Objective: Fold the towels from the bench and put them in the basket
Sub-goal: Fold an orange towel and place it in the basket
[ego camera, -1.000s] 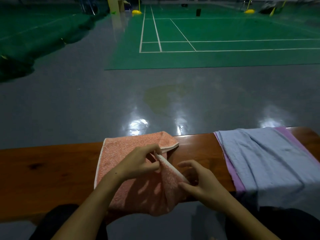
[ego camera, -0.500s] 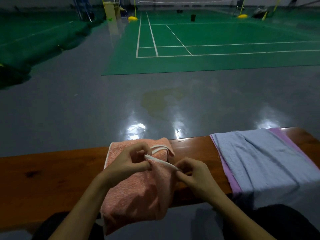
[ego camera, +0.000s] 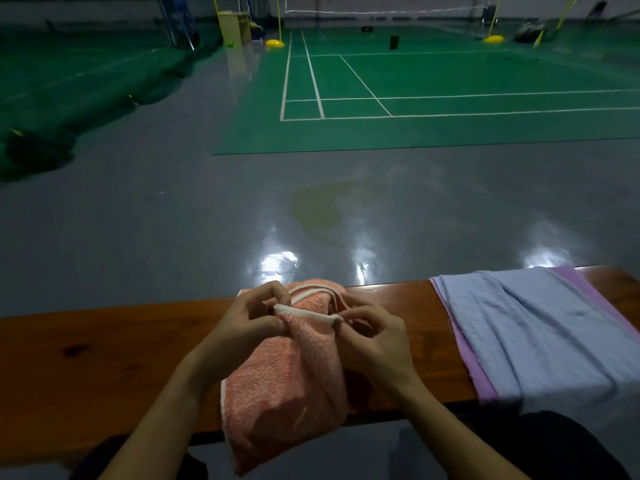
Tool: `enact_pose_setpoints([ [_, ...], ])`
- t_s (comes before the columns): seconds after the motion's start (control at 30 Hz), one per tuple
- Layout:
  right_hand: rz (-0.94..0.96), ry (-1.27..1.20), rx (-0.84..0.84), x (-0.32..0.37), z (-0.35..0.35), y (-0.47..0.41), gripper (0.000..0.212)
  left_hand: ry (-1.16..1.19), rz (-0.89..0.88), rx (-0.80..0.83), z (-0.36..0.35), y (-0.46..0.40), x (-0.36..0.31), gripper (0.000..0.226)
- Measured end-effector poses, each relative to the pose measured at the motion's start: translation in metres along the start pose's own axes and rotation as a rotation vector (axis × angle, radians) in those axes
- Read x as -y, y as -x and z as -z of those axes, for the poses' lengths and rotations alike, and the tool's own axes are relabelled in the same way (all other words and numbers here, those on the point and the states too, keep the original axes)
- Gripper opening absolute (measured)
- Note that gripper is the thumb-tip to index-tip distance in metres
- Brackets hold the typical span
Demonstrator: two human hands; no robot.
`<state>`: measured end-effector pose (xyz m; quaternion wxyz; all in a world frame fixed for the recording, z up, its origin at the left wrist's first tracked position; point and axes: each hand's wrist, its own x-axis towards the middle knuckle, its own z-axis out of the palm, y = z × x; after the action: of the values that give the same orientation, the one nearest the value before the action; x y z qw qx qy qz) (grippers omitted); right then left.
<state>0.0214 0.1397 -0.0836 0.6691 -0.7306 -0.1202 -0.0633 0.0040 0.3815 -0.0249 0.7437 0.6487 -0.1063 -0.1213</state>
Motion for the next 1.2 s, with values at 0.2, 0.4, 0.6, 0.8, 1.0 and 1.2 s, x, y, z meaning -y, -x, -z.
enact_pose_setpoints([
  [0.2,0.161,0.232,0.004,0.005,0.018,-0.009,0.015,-0.18,-0.005,-0.039,0.007,0.012,-0.01,0.021],
  [0.4,0.379,0.732,0.201,0.003,0.041,-0.02,0.015,-1.117,-0.145,-0.158,0.023,0.017,0.016,0.02],
  [0.6,0.444,0.967,0.185,0.011,0.037,-0.024,0.022,-1.549,-0.436,-0.256,0.012,0.014,0.008,0.022],
  [0.8,0.507,0.878,0.092,0.064,0.036,-0.031,0.012,-1.186,-0.321,-0.259,0.016,0.011,-0.042,0.027],
  [1.0,0.473,0.76,0.05,0.12,0.037,-0.043,0.034,-1.096,-0.444,-0.337,0.005,0.019,-0.105,0.035],
  [1.2,0.363,0.516,0.017,0.167,0.037,-0.048,0.015,-0.501,-0.413,-0.442,-0.024,0.038,-0.144,0.033],
])
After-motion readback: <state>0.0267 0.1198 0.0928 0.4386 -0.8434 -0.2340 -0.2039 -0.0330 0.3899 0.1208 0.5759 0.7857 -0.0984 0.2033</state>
